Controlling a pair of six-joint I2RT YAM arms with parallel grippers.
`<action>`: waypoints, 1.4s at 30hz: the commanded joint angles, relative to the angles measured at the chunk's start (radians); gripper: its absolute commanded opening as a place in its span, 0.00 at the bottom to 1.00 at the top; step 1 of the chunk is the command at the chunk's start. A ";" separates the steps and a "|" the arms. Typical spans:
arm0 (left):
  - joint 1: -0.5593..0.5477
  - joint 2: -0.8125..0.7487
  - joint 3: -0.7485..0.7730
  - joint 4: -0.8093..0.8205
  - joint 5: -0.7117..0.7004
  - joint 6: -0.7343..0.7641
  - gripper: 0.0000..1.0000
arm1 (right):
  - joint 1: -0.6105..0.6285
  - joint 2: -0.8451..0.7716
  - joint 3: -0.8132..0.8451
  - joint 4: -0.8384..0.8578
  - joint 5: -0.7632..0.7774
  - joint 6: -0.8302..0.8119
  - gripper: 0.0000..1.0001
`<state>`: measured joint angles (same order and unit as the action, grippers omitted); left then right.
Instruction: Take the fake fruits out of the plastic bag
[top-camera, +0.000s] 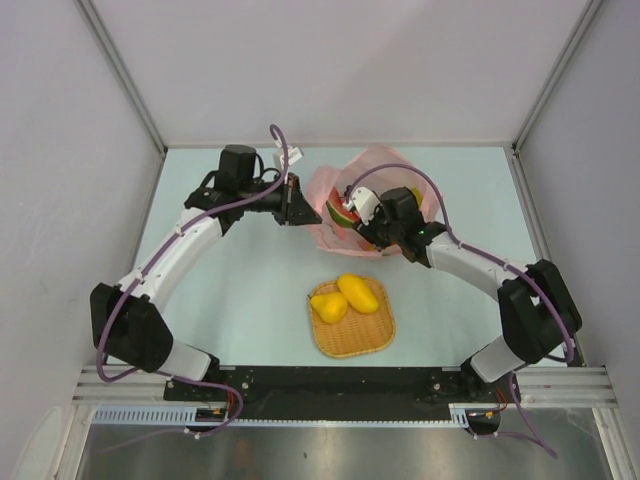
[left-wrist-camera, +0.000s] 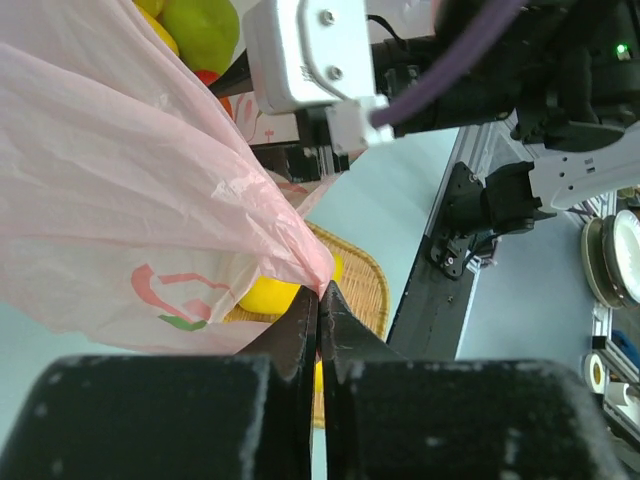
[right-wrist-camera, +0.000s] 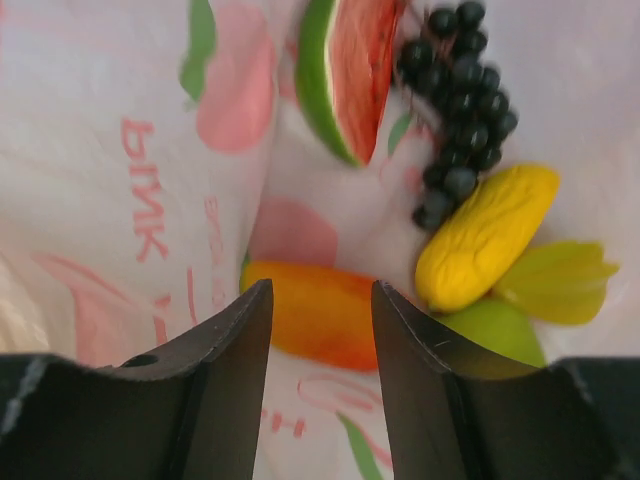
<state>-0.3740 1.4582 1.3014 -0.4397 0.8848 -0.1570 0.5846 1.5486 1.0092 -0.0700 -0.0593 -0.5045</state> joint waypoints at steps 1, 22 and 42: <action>-0.017 -0.062 0.038 -0.025 -0.004 0.065 0.02 | -0.011 -0.109 -0.027 -0.135 -0.028 0.027 0.49; -0.020 -0.091 -0.062 -0.054 0.003 0.082 0.03 | -0.023 0.387 0.291 0.179 -0.028 -0.155 0.73; -0.002 -0.002 -0.025 -0.094 -0.017 0.096 0.01 | -0.035 0.751 0.816 -0.241 -0.148 -0.147 0.22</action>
<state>-0.3779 1.4467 1.2366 -0.5465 0.8410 -0.0669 0.5476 2.2860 1.7729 -0.2359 -0.2394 -0.6384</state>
